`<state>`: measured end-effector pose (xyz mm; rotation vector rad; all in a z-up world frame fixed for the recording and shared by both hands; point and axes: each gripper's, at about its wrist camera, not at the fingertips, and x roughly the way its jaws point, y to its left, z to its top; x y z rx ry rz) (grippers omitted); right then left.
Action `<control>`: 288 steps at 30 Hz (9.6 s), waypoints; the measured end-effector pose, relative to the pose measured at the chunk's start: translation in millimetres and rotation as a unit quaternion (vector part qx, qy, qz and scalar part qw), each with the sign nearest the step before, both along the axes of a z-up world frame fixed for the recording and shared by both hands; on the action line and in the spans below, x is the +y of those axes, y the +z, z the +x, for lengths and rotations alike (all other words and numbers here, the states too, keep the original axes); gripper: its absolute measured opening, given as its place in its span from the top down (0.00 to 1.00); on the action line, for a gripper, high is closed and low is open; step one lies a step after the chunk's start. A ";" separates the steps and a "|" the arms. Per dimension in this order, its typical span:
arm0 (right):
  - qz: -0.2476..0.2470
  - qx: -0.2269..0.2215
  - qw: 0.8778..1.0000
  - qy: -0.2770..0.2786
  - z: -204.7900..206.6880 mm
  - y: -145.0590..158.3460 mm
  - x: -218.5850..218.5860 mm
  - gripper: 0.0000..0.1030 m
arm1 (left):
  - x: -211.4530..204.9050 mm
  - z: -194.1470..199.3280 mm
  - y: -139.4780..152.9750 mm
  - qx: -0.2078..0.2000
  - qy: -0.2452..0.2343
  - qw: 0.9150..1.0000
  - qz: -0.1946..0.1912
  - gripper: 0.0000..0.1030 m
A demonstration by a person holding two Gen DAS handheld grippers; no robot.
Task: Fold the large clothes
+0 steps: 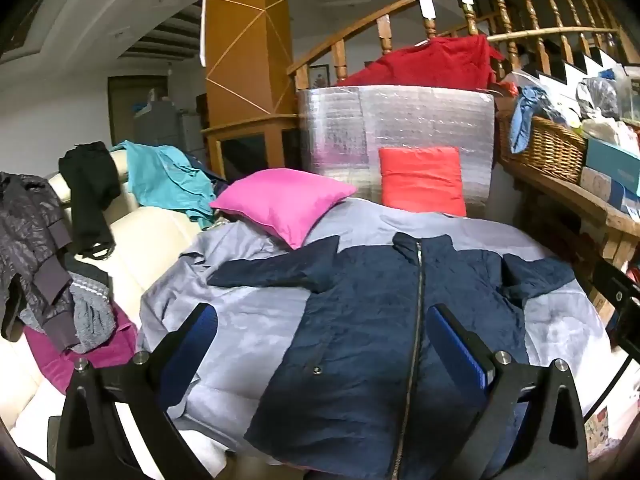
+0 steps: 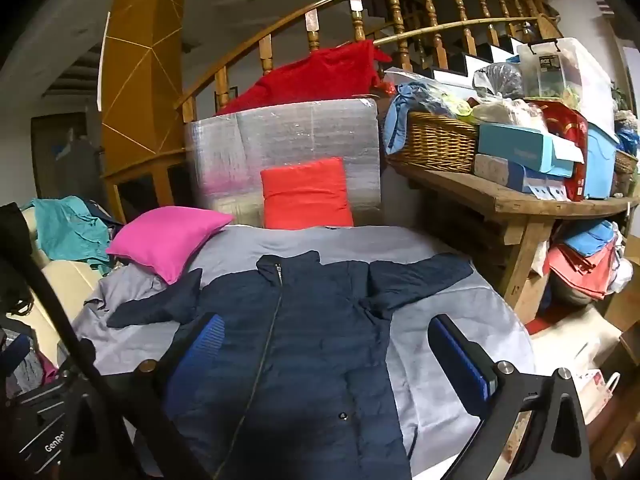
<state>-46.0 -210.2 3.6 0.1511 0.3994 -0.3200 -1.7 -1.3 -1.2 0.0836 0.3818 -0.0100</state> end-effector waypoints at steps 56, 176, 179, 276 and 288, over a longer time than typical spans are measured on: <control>0.014 0.024 1.000 0.001 13.3 -2.6 15.9 0.00 | 20.0 -1.0 15.2 0.006 0.022 1.000 -0.015 0.00; 0.670 -0.037 0.734 -0.102 263.4 -336.6 -328.0 0.65 | -80.5 317.3 -180.0 0.157 -0.054 0.984 -0.071 0.00; 0.617 -0.030 0.780 -0.098 274.8 -315.5 -321.2 0.75 | -81.3 316.8 -178.0 0.149 -0.049 0.986 -0.050 0.00; 0.234 0.131 0.955 0.129 347.4 -224.1 -127.4 0.59 | 237.5 447.4 -264.0 0.222 0.129 0.825 -0.503 0.52; 0.246 0.110 0.958 0.093 331.0 -212.8 -153.0 0.59 | 167.9 433.5 -172.0 0.150 0.059 0.920 -0.357 0.89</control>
